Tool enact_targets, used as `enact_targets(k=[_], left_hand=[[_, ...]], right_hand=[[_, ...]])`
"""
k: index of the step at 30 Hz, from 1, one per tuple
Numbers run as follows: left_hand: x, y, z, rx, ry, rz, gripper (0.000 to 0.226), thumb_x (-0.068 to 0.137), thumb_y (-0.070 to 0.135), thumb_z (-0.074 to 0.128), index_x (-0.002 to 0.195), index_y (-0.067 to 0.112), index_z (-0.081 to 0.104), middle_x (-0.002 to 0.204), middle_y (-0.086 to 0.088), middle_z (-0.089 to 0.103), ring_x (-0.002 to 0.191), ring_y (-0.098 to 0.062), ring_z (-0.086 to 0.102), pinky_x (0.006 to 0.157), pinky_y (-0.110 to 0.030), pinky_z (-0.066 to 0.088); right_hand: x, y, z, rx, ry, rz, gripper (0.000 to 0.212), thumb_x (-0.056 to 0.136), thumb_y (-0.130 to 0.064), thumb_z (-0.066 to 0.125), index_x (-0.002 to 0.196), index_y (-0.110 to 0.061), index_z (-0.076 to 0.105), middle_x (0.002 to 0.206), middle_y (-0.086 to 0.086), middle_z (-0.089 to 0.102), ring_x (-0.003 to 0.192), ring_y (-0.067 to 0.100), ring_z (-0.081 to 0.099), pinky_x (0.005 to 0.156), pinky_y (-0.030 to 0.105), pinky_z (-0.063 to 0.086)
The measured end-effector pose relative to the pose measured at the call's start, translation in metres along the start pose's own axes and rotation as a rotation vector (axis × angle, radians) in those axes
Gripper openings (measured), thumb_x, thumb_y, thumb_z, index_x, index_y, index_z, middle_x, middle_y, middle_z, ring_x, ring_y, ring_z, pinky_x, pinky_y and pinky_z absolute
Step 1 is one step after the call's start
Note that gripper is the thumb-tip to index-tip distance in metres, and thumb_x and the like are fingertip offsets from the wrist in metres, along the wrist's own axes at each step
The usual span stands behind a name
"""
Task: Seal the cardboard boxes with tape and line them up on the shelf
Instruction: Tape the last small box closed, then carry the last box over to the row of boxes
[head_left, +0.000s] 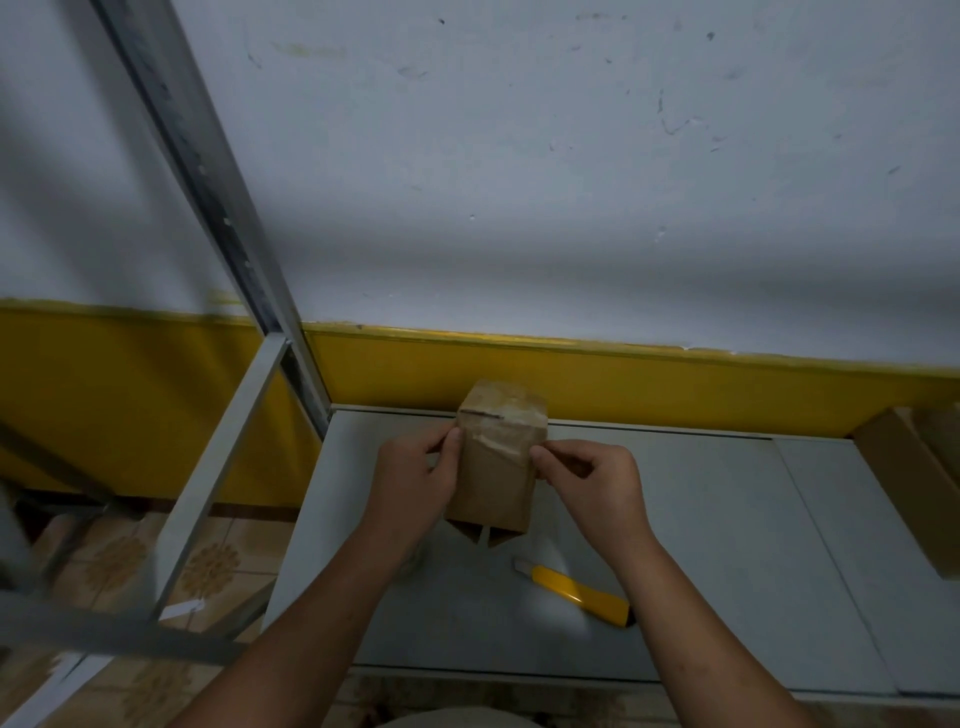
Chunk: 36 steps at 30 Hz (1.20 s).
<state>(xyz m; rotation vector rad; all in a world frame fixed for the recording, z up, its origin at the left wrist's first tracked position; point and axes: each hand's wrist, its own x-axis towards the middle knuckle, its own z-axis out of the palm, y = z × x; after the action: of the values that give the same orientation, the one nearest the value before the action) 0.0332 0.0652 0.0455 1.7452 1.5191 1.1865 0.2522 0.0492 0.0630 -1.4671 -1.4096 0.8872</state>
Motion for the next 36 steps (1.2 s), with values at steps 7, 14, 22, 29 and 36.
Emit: enact_targets(k=[7,14,22,29,36], left_hand=[[-0.012,-0.003,0.004,-0.191,0.036,-0.093,0.042,0.105,0.048,0.059,0.086,0.020,0.083,0.075,0.003,0.076,0.078,-0.024,0.075,0.069,-0.054,0.064],[-0.021,0.014,0.007,-0.207,0.150,-0.123,0.018,0.097,0.025,0.076,0.115,0.024,0.079,0.103,0.014,0.080,0.097,0.000,0.075,0.084,-0.033,0.065],[-0.009,0.033,-0.006,-0.638,-0.011,-0.605,0.048,0.099,0.057,0.054,0.114,0.017,0.076,0.103,0.000,0.080,0.103,-0.022,0.076,0.087,-0.044,0.065],[-0.003,0.021,-0.007,-0.759,-0.324,-0.933,0.090,0.069,0.088,0.067,0.139,0.031,0.061,0.130,-0.007,0.071,0.112,-0.034,0.072,0.074,-0.048,0.064],[-0.013,0.020,0.014,-1.122,-0.102,-0.868,0.053,0.092,0.035,0.072,0.140,0.014,0.064,0.127,-0.016,0.074,0.118,-0.036,0.071,0.105,-0.055,0.055]], right_hand=[[-0.004,-0.006,-0.001,0.060,0.094,0.060,0.011,0.081,-0.015,0.086,0.078,-0.024,0.081,0.074,-0.005,0.077,0.074,0.016,0.075,0.074,0.039,0.063],[-0.018,-0.003,0.011,0.023,0.151,-0.001,0.016,0.089,-0.013,0.080,0.075,-0.018,0.074,0.068,-0.009,0.070,0.066,0.007,0.065,0.059,0.016,0.049],[-0.011,-0.003,0.001,-0.176,0.068,-0.170,0.018,0.098,-0.015,0.068,0.088,-0.029,0.063,0.091,-0.011,0.064,0.088,0.004,0.063,0.074,0.016,0.051],[-0.010,-0.018,0.009,-0.527,-0.215,-0.666,0.018,0.101,-0.021,0.053,0.104,-0.016,0.071,0.121,0.003,0.066,0.108,0.024,0.065,0.084,0.034,0.056],[-0.034,-0.007,0.026,-0.369,-0.016,-0.577,0.019,0.097,-0.024,0.069,0.115,-0.024,0.072,0.130,-0.009,0.062,0.135,0.006,0.050,0.111,0.038,0.042]])
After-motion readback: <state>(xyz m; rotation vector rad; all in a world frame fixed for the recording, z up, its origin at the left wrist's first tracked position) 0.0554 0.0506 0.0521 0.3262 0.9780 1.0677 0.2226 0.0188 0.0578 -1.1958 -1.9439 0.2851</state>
